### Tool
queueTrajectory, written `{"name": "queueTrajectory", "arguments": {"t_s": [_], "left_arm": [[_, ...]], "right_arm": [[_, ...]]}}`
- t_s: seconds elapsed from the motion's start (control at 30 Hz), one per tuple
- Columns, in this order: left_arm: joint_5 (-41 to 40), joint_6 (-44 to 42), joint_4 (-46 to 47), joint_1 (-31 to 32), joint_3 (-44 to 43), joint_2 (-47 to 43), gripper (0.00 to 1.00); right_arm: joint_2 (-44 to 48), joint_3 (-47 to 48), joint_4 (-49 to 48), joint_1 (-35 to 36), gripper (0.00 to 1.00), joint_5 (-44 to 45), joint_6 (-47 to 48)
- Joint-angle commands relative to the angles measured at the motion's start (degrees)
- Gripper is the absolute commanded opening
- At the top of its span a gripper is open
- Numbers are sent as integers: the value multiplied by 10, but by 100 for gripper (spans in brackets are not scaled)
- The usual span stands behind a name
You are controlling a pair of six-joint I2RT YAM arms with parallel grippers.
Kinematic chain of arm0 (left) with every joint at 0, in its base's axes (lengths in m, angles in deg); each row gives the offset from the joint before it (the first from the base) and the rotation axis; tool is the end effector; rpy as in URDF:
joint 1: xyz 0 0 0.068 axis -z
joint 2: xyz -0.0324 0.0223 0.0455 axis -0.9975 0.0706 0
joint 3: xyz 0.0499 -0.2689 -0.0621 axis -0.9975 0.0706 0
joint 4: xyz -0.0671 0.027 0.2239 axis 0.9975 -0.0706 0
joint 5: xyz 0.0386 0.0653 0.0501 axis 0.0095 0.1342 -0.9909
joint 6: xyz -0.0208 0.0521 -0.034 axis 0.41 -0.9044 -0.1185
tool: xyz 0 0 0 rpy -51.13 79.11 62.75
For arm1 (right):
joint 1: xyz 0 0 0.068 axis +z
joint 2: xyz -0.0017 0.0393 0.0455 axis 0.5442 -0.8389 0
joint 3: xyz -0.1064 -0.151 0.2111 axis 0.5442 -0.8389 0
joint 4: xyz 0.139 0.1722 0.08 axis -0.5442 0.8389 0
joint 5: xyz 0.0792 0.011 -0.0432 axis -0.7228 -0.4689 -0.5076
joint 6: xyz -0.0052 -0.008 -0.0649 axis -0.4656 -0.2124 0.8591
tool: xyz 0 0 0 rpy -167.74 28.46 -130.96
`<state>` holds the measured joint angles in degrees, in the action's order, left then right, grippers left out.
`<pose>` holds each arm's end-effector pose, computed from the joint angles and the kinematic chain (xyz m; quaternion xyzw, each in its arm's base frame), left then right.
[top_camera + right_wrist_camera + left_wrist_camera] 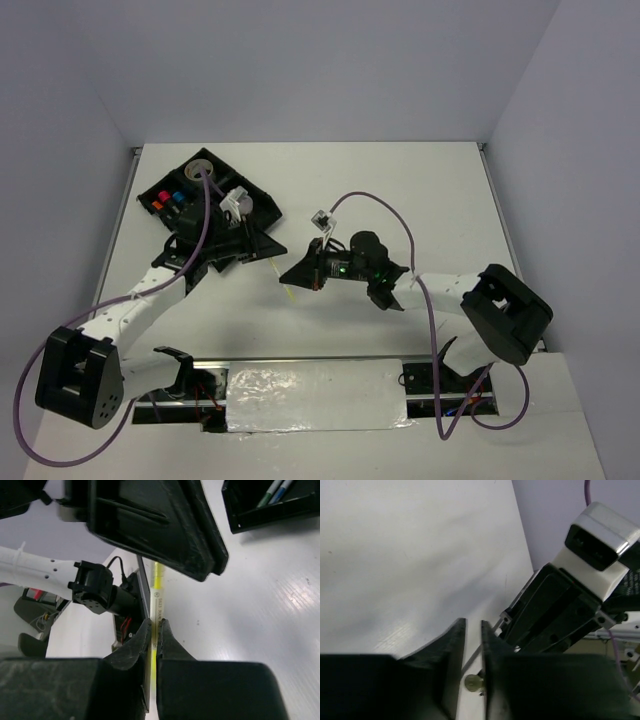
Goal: Sort the stationery into containers
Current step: Place the pen in the storage box.
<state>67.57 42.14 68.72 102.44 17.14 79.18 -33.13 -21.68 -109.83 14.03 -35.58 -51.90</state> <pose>0.2175 -0.0984 0.2764 -0.0161 0.7945 -0.5189 0.3151 0.1823 0.2349 0.2490 -0.2392 0.6900 0.5870 0.3496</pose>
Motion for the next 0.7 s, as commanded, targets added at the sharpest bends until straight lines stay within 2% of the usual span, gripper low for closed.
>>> {"name": "queueTrajectory", "arguments": {"t_s": [0.0, 0.13, 0.17, 0.2, 0.23, 0.27, 0.3, 0.33, 0.37, 0.4, 0.47, 0.53, 0.67], "left_arm": [[1, -11, 13, 3, -3, -10, 19], [-33, -34, -29, 5, -18, -16, 3], [-70, -41, -66, 5, -32, -18, 0], [-91, -62, -90, 4, -41, -18, 0], [-116, -76, -125, 5, -72, -15, 0], [-187, -89, -195, 4, -93, -10, 0], [-226, -114, -229, 4, -113, 2, 0], [-271, -128, -266, 4, -163, 13, 0], [-321, -139, -301, 4, -192, 23, 0], [-410, -162, -369, 3, -249, 53, 0], [-540, -180, -429, -1, -304, 87, 0], [-595, -187, -486, -13, -369, 138, 0], [-646, -203, -503, -53, -441, 207, 0]], "right_arm": [[12, 45, -6, 5, 0, 22, 10], [-2, 77, 51, 5, 0, 71, 3], [-8, 79, 53, 5, 0, 73, 3], [-9, 80, 59, 5, 13, 74, 1], [-6, 84, 73, 3, 21, 97, 2], [-2, 85, 109, 0, 30, 115, 4], [3, 84, 130, -1, 49, 134, 13], [17, 84, 154, -4, 54, 184, 18], [26, 83, 213, -6, 54, 216, 23], [43, 85, 245, -6, 54, 250, 31], [61, 85, 334, -7, 55, 334, 38], [91, 79, 383, -7, 55, 364, 53], [152, 56, 417, -7, 55, 387, 78]]}}
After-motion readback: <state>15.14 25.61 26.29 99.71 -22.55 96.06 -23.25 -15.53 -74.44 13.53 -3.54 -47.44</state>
